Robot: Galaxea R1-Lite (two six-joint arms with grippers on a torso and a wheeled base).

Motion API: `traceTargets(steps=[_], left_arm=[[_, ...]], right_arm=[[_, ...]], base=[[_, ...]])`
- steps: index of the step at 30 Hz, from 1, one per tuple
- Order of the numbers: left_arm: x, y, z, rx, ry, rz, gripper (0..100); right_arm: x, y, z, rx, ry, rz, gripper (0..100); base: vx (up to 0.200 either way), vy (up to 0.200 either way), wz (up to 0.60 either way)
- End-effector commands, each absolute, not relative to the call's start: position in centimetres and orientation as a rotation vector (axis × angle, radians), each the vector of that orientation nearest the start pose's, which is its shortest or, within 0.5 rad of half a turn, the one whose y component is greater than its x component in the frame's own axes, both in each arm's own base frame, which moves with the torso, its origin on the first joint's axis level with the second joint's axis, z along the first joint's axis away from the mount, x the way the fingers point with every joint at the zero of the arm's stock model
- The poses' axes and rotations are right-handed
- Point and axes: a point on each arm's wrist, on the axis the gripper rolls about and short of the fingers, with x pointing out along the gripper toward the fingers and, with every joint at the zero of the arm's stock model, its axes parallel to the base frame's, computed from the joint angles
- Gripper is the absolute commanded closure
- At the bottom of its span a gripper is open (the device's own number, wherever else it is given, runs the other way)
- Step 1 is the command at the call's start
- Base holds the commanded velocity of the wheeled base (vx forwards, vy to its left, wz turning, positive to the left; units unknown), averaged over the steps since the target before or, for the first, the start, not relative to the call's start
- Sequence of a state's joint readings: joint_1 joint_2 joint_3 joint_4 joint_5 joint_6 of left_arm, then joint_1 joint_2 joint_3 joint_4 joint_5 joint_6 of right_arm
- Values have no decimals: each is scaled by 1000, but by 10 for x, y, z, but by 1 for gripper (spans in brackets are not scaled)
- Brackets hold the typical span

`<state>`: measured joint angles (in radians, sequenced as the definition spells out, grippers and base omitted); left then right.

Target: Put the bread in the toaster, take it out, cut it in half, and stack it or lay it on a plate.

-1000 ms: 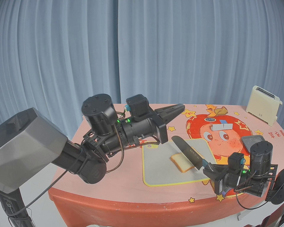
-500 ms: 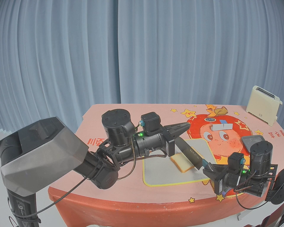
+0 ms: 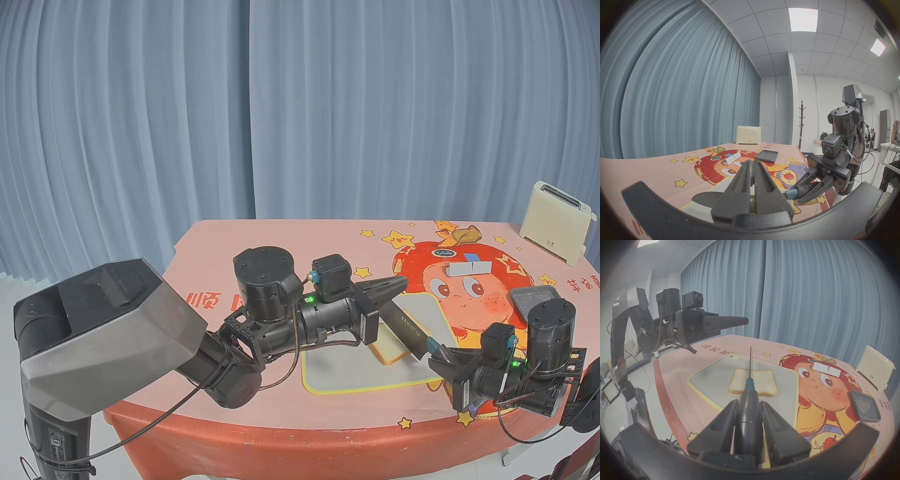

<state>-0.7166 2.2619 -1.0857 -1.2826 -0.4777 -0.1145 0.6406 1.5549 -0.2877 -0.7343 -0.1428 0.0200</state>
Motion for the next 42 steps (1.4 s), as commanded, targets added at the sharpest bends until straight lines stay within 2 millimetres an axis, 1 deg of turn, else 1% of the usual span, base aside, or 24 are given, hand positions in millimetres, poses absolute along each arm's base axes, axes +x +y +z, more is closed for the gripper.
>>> traceTargets(steps=[1, 13, 14, 22, 25, 30, 37, 39, 42], left_arm=[[316, -292, 101, -114, -29, -1191, 100], [316, -294, 96, -114, -15, -1190, 100], [317, -295, 92, -112, -2, -1190, 100], [326, -302, 88, -116, -20, -1189, 100], [330, -306, 80, -115, -14, -1190, 100], [334, -308, 76, -118, -14, -1189, 100], [335, -310, 80, -123, -30, -1188, 100], [336, -310, 82, -147, -21, -1183, 100], [337, -308, 80, -153, -14, -1166, 100]], right_arm=[[168, 122, 104, -184, 501, 481, 100], [168, 121, 104, -186, 503, 480, 100], [168, 121, 104, -186, 503, 480, 100], [168, 121, 104, -185, 502, 480, 100], [169, 121, 104, -184, 500, 478, 100], [169, 122, 105, -179, 494, 480, 100], [169, 122, 104, -171, 501, 483, 100], [170, 123, 106, -150, 501, 475, 100], [169, 124, 106, -142, 504, 476, 100]], base=[[0, 0, 0], [0, 0, 0], [0, 0, 0], [0, 0, 0], [0, 0, 0], [0, 0, 0], [0, 0, 0], [0, 0, 0], [0, 0, 0]])
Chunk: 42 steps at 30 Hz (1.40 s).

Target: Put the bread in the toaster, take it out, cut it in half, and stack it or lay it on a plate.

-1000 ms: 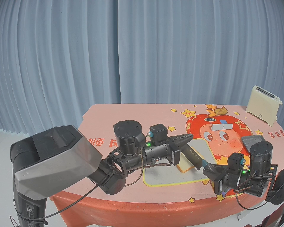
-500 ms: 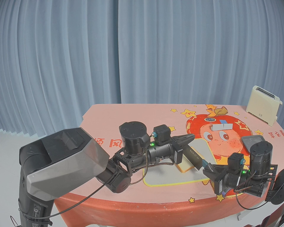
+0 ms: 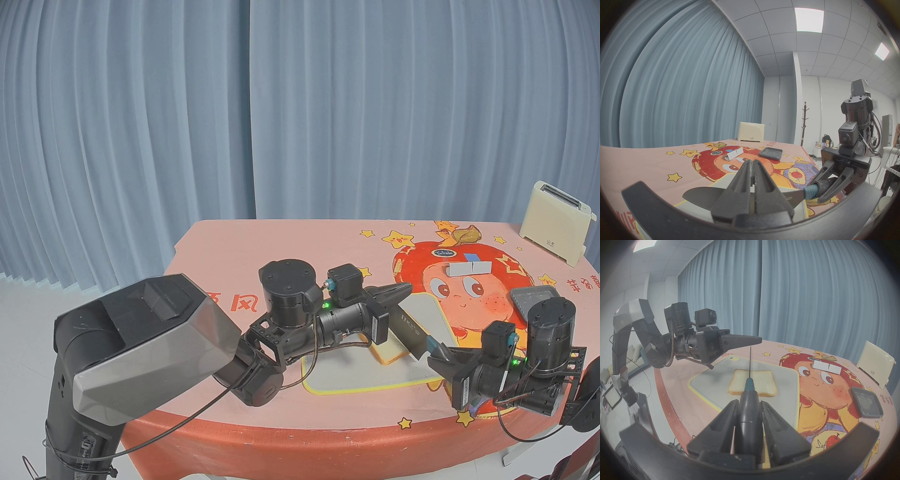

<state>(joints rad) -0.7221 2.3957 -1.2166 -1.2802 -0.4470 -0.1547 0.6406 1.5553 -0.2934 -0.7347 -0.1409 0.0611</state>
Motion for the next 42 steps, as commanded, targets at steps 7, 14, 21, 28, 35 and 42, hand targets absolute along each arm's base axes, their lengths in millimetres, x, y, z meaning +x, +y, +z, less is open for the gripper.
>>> traceTargets(steps=[7, 14, 21, 28, 35, 42], left_arm=[[335, -309, 76, -154, 1, -1168, 100], [337, -309, 64, -152, 28, -1162, 100], [339, -310, 54, -149, 47, -1159, 100], [338, -310, 51, -149, 56, -1162, 100], [339, -310, 50, -149, 56, -1160, 100], [339, -310, 52, -150, 49, -1162, 100]], right_arm=[[169, 125, 106, -140, 504, 483, 100], [169, 125, 106, -139, 502, 482, 100], [168, 125, 106, -141, 503, 484, 100], [169, 126, 107, -136, 494, 488, 100], [169, 125, 108, -136, 492, 485, 100], [168, 125, 102, -146, 518, 485, 100]], base=[[0, 0, 0], [0, 0, 0], [0, 0, 0], [0, 0, 0], [0, 0, 0], [0, 0, 0]])
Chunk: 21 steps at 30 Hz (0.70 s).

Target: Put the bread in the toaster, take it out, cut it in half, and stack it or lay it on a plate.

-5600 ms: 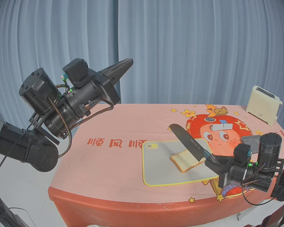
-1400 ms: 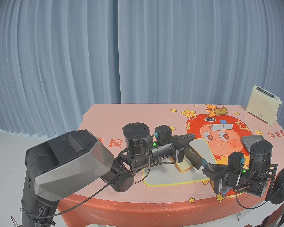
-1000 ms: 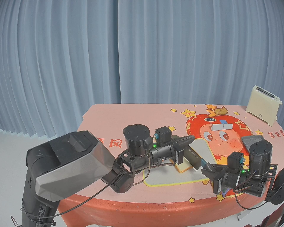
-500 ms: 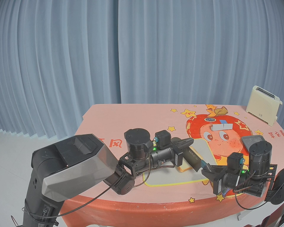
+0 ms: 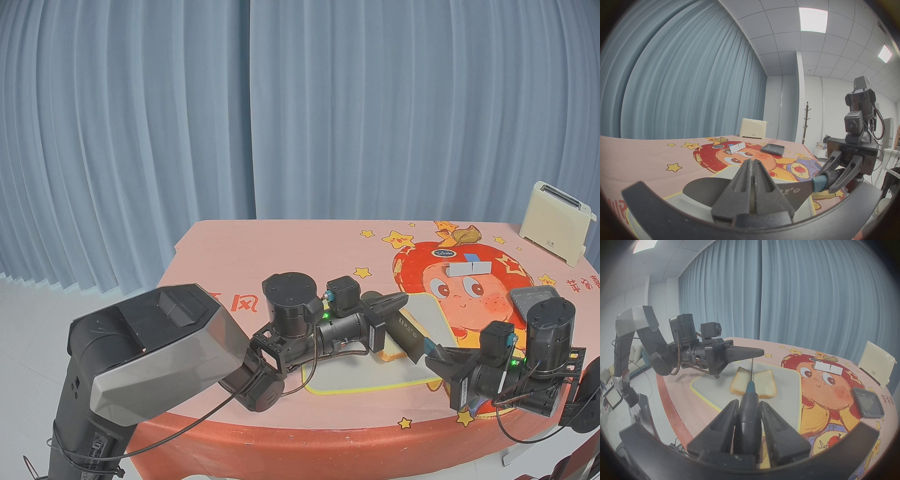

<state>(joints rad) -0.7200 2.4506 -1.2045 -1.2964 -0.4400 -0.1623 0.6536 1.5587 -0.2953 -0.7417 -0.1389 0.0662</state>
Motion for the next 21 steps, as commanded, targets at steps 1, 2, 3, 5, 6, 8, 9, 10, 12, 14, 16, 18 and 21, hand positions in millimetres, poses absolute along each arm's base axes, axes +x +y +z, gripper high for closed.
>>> traceTargets(steps=[1, 2, 3, 5, 6, 8, 9, 10, 12, 14, 16, 18, 21], left_arm=[[339, -311, 53, -151, 46, -1162, 100], [339, -311, 53, -152, 47, -1162, 100], [340, -310, 53, -154, 46, -1159, 100], [340, -309, 52, -153, 51, -1159, 100], [339, -309, 51, -153, 53, -1159, 100], [339, -310, 50, -152, 56, -1160, 100], [339, -309, 50, -152, 58, -1160, 100], [339, -309, 51, -152, 56, -1160, 100], [339, -309, 51, -153, 54, -1159, 100], [340, -309, 50, -152, 56, -1157, 100], [340, -308, 50, -152, 57, -1154, 100], [340, -308, 46, -151, 67, -1153, 100], [341, -308, 44, -150, 71, -1153, 100]], right_arm=[[168, 125, 102, -148, 519, 484, 100], [168, 125, 102, -147, 518, 485, 100], [169, 125, 103, -146, 516, 484, 100], [170, 126, 104, -143, 508, 485, 100], [170, 126, 104, -142, 506, 485, 100], [170, 126, 105, -141, 503, 484, 100], [170, 126, 105, -140, 500, 484, 100], [170, 126, 105, -140, 500, 484, 100], [170, 126, 106, -139, 498, 486, 100], [171, 127, 108, -135, 489, 486, 100], [172, 128, 111, -130, 478, 487, 100], [172, 128, 111, -129, 477, 487, 100], [173, 128, 111, -129, 475, 489, 100]], base=[[0, 0, 0], [0, 0, 0], [0, 0, 0], [0, 0, 0], [0, 0, 0], [0, 0, 0], [0, 0, 0], [0, 0, 0], [0, 0, 0], [0, 0, 0], [0, 0, 0], [0, 0, 0], [0, 0, 0]])
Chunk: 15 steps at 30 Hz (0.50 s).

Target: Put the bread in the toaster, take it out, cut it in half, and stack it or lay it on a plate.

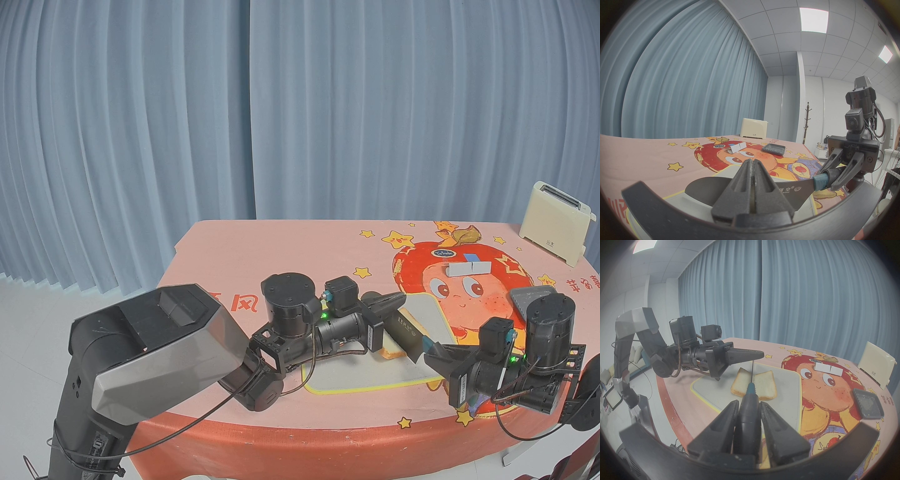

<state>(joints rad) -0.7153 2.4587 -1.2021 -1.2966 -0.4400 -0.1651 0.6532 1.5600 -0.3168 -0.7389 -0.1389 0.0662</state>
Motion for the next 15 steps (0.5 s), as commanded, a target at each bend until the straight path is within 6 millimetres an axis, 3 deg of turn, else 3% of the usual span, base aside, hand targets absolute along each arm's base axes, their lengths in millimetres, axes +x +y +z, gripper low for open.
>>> traceTargets(steps=[1, 15], left_arm=[[341, -308, 43, -150, 73, -1151, 100], [343, -304, 39, -147, 84, -1141, 100]], right_arm=[[173, 129, 113, -126, 470, 489, 100], [173, 128, 112, -128, 472, 485, 100]], base=[[0, 0, 0], [0, 0, 0]])
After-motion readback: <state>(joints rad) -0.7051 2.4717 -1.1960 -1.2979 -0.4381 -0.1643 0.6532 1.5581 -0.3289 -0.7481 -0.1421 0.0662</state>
